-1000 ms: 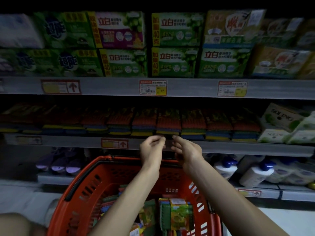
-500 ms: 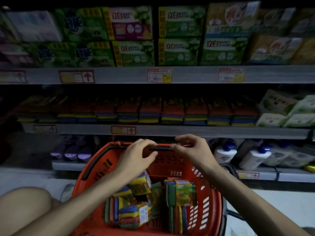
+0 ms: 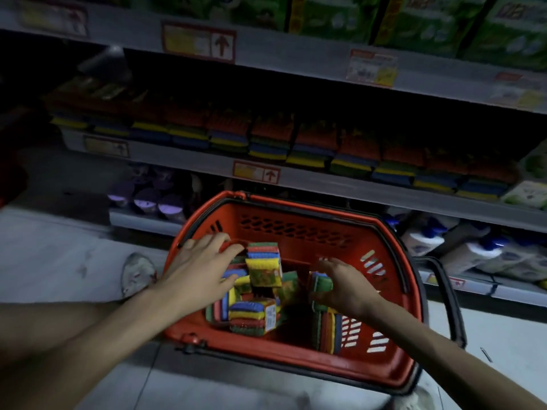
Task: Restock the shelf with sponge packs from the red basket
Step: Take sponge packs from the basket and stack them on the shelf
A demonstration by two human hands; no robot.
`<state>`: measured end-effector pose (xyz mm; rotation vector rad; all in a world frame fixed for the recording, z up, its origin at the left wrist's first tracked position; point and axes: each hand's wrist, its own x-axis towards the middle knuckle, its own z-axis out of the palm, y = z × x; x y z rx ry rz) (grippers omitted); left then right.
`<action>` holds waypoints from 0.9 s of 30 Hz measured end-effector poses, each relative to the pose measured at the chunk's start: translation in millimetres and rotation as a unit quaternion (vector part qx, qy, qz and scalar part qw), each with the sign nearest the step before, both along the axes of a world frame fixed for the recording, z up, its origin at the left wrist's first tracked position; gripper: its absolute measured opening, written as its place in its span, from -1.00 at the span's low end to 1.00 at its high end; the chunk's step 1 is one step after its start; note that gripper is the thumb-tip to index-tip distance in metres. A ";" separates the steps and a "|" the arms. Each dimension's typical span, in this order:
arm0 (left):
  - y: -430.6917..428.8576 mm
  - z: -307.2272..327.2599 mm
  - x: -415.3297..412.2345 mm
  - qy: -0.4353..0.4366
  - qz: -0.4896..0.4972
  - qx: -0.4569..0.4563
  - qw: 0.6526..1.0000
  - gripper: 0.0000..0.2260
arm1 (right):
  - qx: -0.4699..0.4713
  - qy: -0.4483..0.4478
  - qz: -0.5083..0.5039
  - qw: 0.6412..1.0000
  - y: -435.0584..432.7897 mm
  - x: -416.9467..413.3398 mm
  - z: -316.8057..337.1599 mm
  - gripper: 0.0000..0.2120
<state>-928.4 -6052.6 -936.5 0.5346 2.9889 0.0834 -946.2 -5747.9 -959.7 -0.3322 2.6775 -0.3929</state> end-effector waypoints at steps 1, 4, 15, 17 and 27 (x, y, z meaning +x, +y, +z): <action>-9.5 -5.0 2.0 0.005 0.004 -0.008 1.000 -0.50 | 0.004 -0.009 0.009 1.000 -12.5 -5.6 -8.0 -0.47; -28.8 -13.8 8.0 0.007 0.001 -0.030 1.000 -0.55 | 0.001 -0.018 0.013 1.000 -54.8 -27.2 -36.2 -0.38; -52.3 -39.5 9.6 0.054 -0.050 -0.053 0.996 -0.75 | 0.167 0.123 0.127 0.970 -126.5 -46.4 -92.7 -0.09; -51.9 -42.1 11.2 0.061 -0.052 -0.046 0.996 -0.79 | 0.175 0.158 0.126 0.964 -112.1 -40.1 -95.3 -0.16; -50.3 -49.6 16.1 0.058 -0.039 -0.035 0.997 -0.80 | 0.188 0.166 0.099 0.963 -73.2 -18.3 -64.6 -0.16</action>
